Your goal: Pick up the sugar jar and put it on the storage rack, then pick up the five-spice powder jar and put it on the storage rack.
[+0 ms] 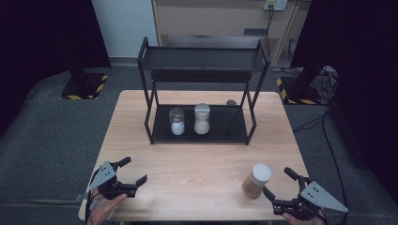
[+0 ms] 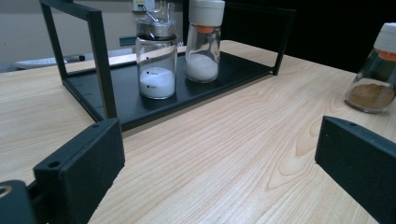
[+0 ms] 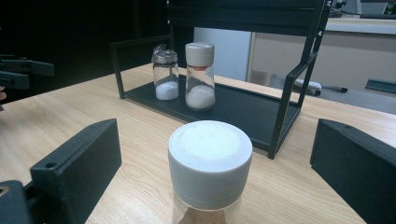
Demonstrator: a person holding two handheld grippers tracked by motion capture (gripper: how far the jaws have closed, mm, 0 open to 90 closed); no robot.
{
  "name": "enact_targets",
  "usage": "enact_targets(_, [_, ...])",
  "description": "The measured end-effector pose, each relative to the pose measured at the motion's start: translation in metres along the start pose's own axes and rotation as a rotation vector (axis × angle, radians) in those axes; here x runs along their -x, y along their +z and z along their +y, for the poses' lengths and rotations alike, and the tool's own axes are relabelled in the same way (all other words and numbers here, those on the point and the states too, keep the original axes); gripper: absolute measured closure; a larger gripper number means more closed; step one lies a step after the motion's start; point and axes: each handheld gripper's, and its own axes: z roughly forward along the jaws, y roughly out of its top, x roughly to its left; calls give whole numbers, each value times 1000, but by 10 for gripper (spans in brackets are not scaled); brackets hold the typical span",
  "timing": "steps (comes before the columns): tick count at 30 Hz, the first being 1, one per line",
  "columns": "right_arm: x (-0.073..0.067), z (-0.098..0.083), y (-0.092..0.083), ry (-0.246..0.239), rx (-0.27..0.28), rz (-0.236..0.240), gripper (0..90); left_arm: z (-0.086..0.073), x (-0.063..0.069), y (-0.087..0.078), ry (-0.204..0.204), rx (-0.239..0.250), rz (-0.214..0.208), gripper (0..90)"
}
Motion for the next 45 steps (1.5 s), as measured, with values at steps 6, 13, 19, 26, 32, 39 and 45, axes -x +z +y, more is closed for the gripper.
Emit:
enact_targets(6, [0, 0, 0, 1, -2, 3, 25, 0, 0, 0, 1, 0, 1, 4])
enact_targets(13, [-2, 3, -3, -4, 8, 5, 24, -1, 0, 1, 6, 3, -5, 4])
enact_targets(19, [-2, 6, -4, -2, 7, 8, 24, -1, 0, 0, 4, 4, -1, 4])
enact_targets(26, [-2, 13, -2, 0, -12, 16, 22, -2, -1, 0, -4, 11, 1, 4])
enact_targets(32, [-2, 23, 4, -7, -49, 24, 26, -2, -1, -1, -6, 13, 0, 4])
enact_targets(39, [-1, 33, 13, -21, -95, 25, 30, -2, -1, -1, -6, 15, 0, 4])
enact_targets(45, [3, 32, 23, 0, -133, 29, 34, -2, -1, -1, -4, 13, -1, 4])
